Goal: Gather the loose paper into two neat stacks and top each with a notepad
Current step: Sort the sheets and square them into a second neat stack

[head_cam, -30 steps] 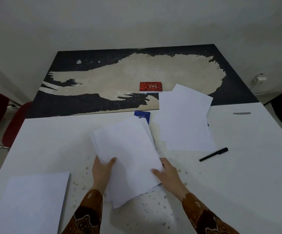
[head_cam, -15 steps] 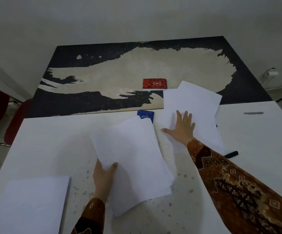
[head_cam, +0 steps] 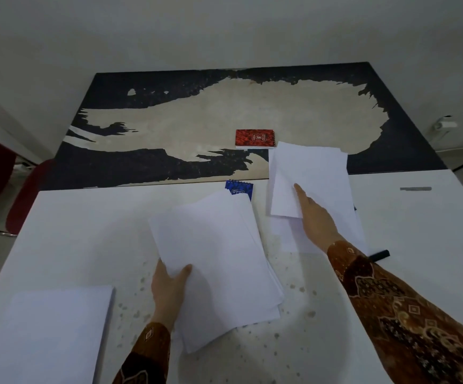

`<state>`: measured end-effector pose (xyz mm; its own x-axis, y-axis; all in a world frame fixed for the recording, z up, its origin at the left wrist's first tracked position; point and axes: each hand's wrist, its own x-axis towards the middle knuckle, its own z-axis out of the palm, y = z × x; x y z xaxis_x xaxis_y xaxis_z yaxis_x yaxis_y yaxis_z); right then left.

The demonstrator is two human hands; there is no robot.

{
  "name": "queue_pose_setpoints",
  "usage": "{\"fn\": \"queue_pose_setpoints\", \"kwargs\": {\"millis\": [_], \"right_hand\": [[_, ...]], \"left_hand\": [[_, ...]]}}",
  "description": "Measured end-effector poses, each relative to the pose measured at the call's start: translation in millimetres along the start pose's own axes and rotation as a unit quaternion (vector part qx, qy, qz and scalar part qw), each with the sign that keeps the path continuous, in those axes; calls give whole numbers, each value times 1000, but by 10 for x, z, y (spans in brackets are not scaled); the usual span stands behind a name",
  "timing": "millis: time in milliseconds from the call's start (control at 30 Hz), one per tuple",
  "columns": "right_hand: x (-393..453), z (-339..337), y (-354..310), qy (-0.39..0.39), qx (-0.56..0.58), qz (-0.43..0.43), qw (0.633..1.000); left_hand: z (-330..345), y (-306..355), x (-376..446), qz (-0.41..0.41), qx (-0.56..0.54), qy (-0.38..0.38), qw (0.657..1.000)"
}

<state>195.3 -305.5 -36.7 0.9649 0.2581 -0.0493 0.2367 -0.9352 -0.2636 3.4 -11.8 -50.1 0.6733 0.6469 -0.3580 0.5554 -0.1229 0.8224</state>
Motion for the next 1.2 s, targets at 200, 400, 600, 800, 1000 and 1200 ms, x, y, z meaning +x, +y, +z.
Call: {"fn": "queue_pose_setpoints", "kwargs": {"millis": [200, 400, 600, 800, 1000, 1200], "right_hand": [[-567, -157, -333, -31, 94, -40, 994], [-1301, 90, -1125, -222, 18, -172, 960], [-1151, -44, -1214, -321, 129, -212, 914], [-285, 88, -407, -86, 156, 36, 983], [-280, 328, -105, -40, 65, 60, 995], [-284, 225, -90, 66, 181, 63, 979]], "left_hand": [[0, 53, 0, -8, -1, -18, 1000], [22, 159, -50, -66, -49, 7, 997], [3, 117, -33, -23, 10, -12, 1000], [-30, 26, 10, -11, -7, -28, 1000], [-92, -14, -35, 6, -31, -45, 998], [-70, -30, -30, 2, -32, -34, 999]]}}
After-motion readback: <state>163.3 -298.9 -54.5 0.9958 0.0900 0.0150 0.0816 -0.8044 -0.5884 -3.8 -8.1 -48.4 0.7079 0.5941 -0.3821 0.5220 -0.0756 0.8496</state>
